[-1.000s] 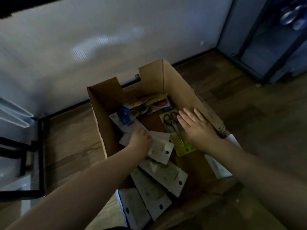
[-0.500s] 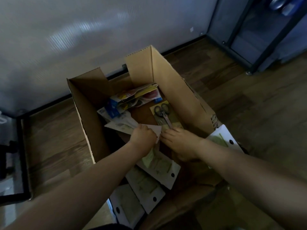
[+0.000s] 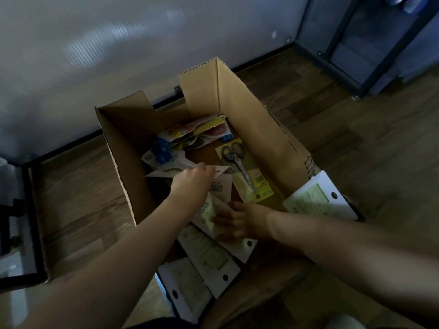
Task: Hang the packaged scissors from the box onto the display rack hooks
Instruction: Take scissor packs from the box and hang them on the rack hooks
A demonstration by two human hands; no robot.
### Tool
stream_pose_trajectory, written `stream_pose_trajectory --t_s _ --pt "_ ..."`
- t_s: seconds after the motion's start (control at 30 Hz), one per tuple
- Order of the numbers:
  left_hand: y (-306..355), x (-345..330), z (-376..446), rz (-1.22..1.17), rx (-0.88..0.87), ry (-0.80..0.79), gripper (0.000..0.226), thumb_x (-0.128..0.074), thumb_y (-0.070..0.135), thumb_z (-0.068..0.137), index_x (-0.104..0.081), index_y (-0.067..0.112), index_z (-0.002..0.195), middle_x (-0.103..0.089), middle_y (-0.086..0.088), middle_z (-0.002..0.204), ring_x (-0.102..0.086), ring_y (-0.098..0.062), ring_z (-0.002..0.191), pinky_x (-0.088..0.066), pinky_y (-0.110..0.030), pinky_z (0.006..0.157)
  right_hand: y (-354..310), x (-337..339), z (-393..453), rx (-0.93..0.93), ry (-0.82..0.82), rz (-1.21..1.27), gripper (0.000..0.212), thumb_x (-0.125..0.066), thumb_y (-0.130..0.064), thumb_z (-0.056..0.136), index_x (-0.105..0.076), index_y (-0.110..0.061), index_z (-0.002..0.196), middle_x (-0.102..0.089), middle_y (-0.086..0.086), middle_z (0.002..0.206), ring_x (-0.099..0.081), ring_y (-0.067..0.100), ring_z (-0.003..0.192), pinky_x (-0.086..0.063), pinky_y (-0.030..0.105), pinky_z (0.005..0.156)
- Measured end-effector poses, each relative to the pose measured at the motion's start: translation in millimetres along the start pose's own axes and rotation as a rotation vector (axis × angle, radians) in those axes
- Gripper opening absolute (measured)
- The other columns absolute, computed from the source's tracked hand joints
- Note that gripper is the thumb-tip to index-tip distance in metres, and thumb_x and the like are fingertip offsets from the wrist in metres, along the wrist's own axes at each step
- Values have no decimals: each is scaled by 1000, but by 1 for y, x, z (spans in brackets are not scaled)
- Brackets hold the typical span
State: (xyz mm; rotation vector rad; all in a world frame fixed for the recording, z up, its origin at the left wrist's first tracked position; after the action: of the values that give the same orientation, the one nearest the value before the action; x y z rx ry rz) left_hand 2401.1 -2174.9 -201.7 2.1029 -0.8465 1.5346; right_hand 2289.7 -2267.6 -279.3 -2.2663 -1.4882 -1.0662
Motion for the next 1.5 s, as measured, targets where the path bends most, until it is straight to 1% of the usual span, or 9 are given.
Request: stream_pose_trajectory --t_s 0.27,0.43,0.6,0.77,0.87,1.03,1.13,1.27,1.5 --pt "1 -3 -2 32 -16 10 44 -49 4 91 -39 14 133 -46 -7 129 -57 -29 108 -48 -33 71 4 5 0 -6 6 24 81 -46 -25 96 14 -29 149 25 18 154 18 37 143 -9 49 118" --pt "-1 -4 -7 42 -8 15 43 -51 6 91 -40 15 131 -47 -6 128 -57 -28 108 -49 -32 70 5 10 -2 18 47 166 75 -46 -19 96 4 -28 151 14 27 154 3 46 142 -24 52 111" --pt "-5 -1 -9 15 8 13 46 -53 6 90 -39 16 132 -45 -5 130 -56 -28 110 -47 -32 70 0 14 -11 75 -19 133 73 -43 -25 98 8 -26 151 13 31 152 1 50 140 -29 54 109" --pt "-13 4 -7 -57 50 54 50 -55 9 90 -36 20 135 -40 -3 136 -55 -28 112 -53 -35 79 0 18 -21 163 77 169 66 -41 -26 99 -1 -18 151 -2 30 153 -9 46 141 -37 57 103" --pt "-20 9 -8 -110 76 101 49 -53 8 90 -37 20 135 -41 -4 135 -56 -29 111 -53 -35 81 10 29 -24 92 161 182 66 -41 -24 99 -2 -17 151 -3 27 154 -15 46 140 -40 55 101" --pt "-28 13 -16 -104 122 78 48 -51 8 92 -35 20 135 -43 -5 134 -56 -30 110 -52 -36 81 25 32 -27 -59 127 147 60 -38 -23 100 -5 -26 150 -3 22 155 -16 47 139 -31 56 107" --pt "-30 15 -22 -120 141 53 48 -51 9 92 -35 20 136 -43 -6 134 -55 -32 112 -51 -38 82 15 23 -25 -129 62 147 56 -40 -19 99 -13 -17 148 -11 23 153 -19 45 138 -32 57 105" --pt "-31 16 -25 -117 140 45 47 -55 9 90 -36 20 132 -47 -7 131 -56 -29 112 -53 -38 84 15 34 -20 -134 148 120 52 -36 -16 101 -15 -6 148 -14 24 154 -18 39 141 -25 51 110" --pt "-35 20 -34 -103 188 57 41 -48 6 93 -32 17 129 -59 -11 108 -61 -29 93 -44 -30 63 25 39 22 -213 113 172 57 -28 -17 103 2 -13 151 2 20 158 -3 37 145 -13 49 115"
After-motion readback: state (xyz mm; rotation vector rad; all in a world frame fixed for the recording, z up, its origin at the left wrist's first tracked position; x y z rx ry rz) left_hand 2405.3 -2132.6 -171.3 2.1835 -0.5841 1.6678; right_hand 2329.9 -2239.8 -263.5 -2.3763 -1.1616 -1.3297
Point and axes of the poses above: each hand's wrist, its own z-axis towards the middle knuckle, its own x-axis out of the back of the hand, y = z × x, the point moved 3 cm from there along z, towards the middle knuckle
